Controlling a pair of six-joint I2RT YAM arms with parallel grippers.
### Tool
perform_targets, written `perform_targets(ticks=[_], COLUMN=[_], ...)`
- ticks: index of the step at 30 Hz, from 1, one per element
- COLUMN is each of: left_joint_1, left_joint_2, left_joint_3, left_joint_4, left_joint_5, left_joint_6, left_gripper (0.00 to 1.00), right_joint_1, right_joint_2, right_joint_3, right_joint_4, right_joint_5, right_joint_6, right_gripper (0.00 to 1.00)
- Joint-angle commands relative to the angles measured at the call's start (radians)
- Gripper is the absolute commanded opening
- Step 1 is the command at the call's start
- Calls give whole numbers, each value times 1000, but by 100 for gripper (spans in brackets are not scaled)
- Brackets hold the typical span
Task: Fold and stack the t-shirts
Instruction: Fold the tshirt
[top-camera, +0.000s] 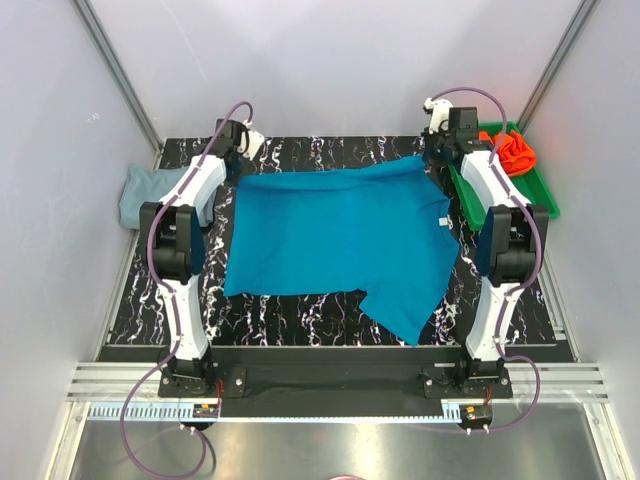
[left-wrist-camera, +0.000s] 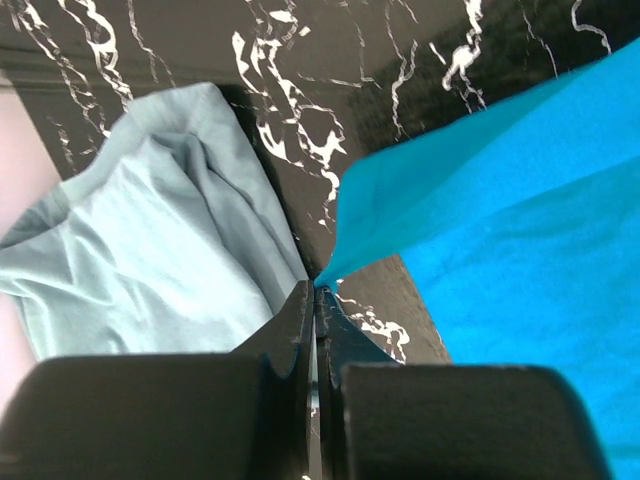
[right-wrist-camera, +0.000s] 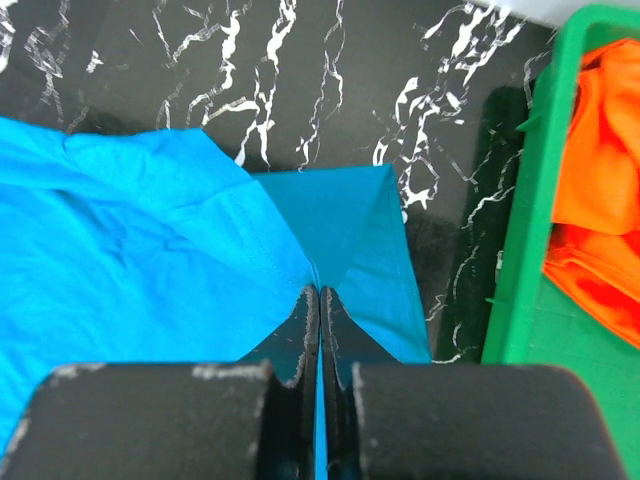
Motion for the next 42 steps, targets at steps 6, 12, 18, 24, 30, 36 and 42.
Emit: perform_targets(ticks=[6, 12, 18, 24, 30, 36, 42], left_joint_1=[0, 0, -1, -6, -12, -14, -14], left_joint_2=[-107, -116, -124, -127, -138, -150, -170], left_joint_3=[-33, -42, -53, -67, -77, -102, -159], left_joint_4=[-13, -24, -41, -36, -36, -44, -45], left_joint_5=[46, 43, 49, 46, 44, 46, 53], left_joint_6=[-2, -3, -12, -17, -20, -25, -37], left_gripper=[0, 0, 0, 0, 0, 0, 0], right_joint_1=[-6, -11, -20, -26, -34, -34, -34], right_joint_2=[-130, -163, -211, -258, -291, -303, -295], right_joint_3=[-38, -85, -136, -182, -220, -274, -335], right_joint_4=[43, 51, 54, 57, 60, 55, 68], right_joint_5=[-1, 4, 3, 3, 6, -1, -5], right_joint_6=[1, -2, -4, -5, -8, -19, -36], right_gripper=[0, 0, 0, 0, 0, 0, 0])
